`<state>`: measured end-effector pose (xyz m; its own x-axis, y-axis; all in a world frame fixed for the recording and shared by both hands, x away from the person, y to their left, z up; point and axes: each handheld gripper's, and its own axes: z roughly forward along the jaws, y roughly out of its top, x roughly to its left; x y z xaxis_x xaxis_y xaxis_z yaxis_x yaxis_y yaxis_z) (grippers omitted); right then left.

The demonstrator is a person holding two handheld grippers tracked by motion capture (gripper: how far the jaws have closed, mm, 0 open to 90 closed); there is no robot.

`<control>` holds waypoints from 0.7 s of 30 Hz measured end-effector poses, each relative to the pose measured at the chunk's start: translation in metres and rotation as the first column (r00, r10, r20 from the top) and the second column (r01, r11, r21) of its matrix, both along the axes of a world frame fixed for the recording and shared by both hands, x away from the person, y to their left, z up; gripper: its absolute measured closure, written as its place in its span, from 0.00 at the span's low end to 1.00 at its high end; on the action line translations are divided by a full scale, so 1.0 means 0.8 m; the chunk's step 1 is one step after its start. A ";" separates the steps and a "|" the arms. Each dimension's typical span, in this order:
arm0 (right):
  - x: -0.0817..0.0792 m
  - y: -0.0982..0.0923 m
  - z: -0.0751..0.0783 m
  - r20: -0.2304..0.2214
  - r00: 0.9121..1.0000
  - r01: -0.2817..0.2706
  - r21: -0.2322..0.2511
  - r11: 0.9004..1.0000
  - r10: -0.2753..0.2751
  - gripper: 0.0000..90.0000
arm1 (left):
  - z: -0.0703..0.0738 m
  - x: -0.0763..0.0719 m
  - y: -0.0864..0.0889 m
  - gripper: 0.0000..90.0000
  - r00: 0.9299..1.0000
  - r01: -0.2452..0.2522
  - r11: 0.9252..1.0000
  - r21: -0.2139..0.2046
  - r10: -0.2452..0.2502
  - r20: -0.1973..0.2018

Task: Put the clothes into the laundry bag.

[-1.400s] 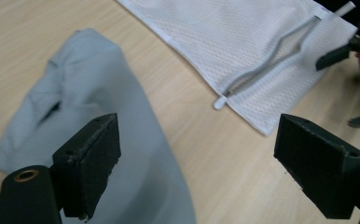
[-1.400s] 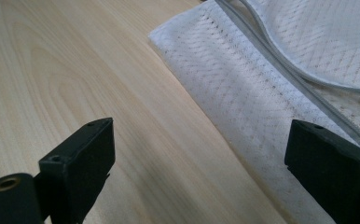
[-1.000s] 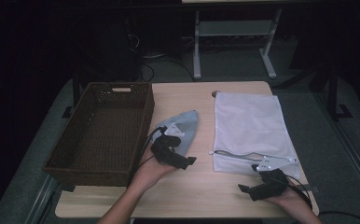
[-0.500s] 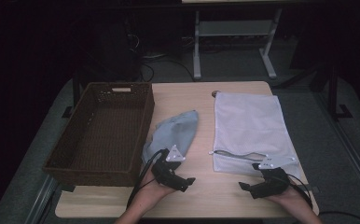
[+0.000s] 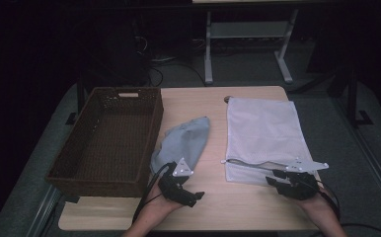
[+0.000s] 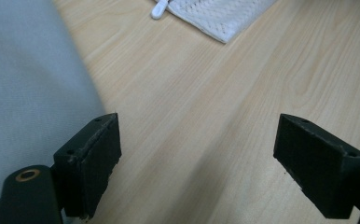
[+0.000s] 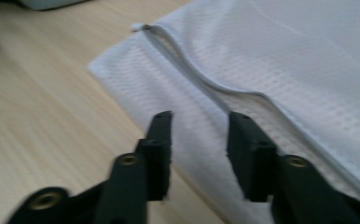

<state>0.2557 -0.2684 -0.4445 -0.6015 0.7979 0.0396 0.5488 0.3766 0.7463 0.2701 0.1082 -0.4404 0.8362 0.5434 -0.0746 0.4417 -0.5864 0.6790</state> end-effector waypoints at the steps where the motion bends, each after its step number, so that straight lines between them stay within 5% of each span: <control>1: 0.001 -0.003 0.000 -0.003 1.000 0.015 -0.013 1.000 -0.015 0.80 | 0.000 0.000 0.000 0.16 1.000 0.001 1.000 0.001 -0.001 0.002; 6: 0.007 -0.020 -0.003 -0.030 0.999 0.044 -0.060 0.997 -0.046 0.99 | 0.000 0.000 -0.001 0.16 1.000 0.003 1.000 -0.002 -0.003 0.002; 12: 0.011 -0.026 -0.013 -0.082 0.996 0.036 -0.134 0.990 -0.048 0.99 | -0.002 0.000 -0.002 0.16 1.000 0.009 1.000 0.003 -0.009 -0.003; 21: 0.016 -0.025 -0.021 -0.113 0.992 0.026 -0.173 0.985 -0.046 0.99 | -0.002 -0.001 -0.002 0.16 1.000 0.008 1.000 -0.001 -0.008 0.000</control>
